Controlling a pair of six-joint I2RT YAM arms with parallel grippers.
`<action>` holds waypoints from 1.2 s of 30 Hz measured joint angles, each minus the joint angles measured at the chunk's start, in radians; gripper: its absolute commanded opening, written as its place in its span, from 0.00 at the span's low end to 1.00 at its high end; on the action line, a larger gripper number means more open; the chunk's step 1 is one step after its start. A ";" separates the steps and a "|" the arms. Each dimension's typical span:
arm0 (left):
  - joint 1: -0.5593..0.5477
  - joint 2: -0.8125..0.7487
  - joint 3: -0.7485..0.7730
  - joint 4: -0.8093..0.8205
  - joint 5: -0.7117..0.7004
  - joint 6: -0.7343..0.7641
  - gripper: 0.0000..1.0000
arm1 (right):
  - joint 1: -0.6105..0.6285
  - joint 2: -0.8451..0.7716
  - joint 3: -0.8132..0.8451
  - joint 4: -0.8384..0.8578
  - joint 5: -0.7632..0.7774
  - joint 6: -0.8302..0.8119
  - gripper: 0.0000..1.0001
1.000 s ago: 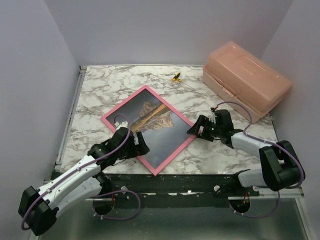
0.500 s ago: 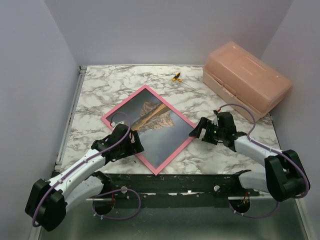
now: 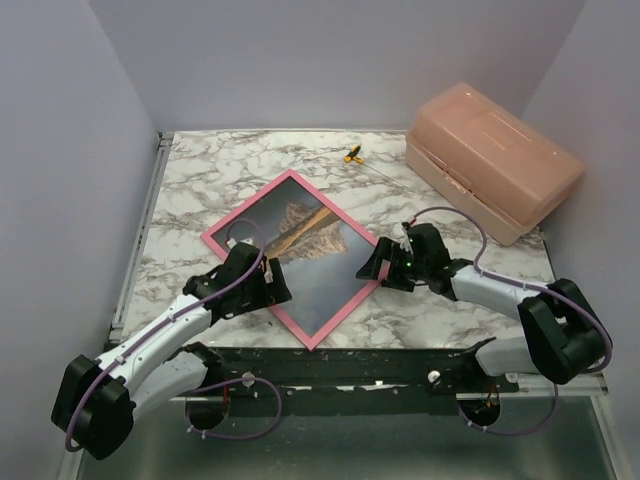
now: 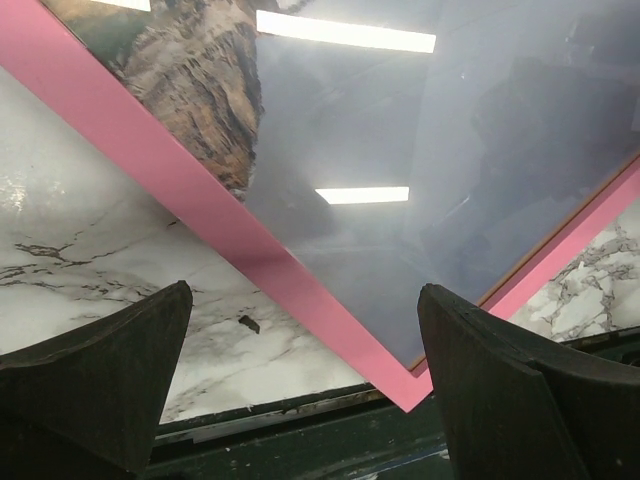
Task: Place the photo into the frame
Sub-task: Adjust the photo frame at the center of the board.
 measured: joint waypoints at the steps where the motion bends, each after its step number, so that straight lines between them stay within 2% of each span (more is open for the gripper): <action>1: 0.001 -0.006 0.000 -0.002 0.001 0.003 0.98 | 0.015 0.013 0.011 0.000 0.008 0.007 1.00; 8: 0.004 -0.048 0.006 -0.035 0.002 0.016 0.99 | 0.093 0.100 0.113 -0.048 0.114 0.032 1.00; 13: 0.004 -0.071 0.012 -0.062 -0.003 0.023 0.98 | 0.126 0.200 0.244 -0.163 0.225 0.031 0.99; 20: 0.004 -0.095 0.012 -0.087 -0.013 0.033 0.99 | 0.188 0.365 0.442 -0.300 0.404 -0.006 0.85; 21: 0.004 -0.096 0.012 -0.089 -0.015 0.034 0.98 | 0.196 0.377 0.455 -0.311 0.430 -0.015 0.80; 28: 0.004 -0.101 0.012 -0.105 -0.024 0.044 0.98 | 0.215 0.377 0.447 -0.327 0.515 -0.042 0.21; 32: 0.005 -0.101 0.013 -0.108 -0.024 0.051 0.98 | 0.200 0.363 0.443 -0.315 0.526 0.014 0.01; 36: 0.009 -0.097 0.020 -0.113 -0.028 0.060 0.99 | 0.196 0.360 0.443 -0.301 0.550 -0.003 0.00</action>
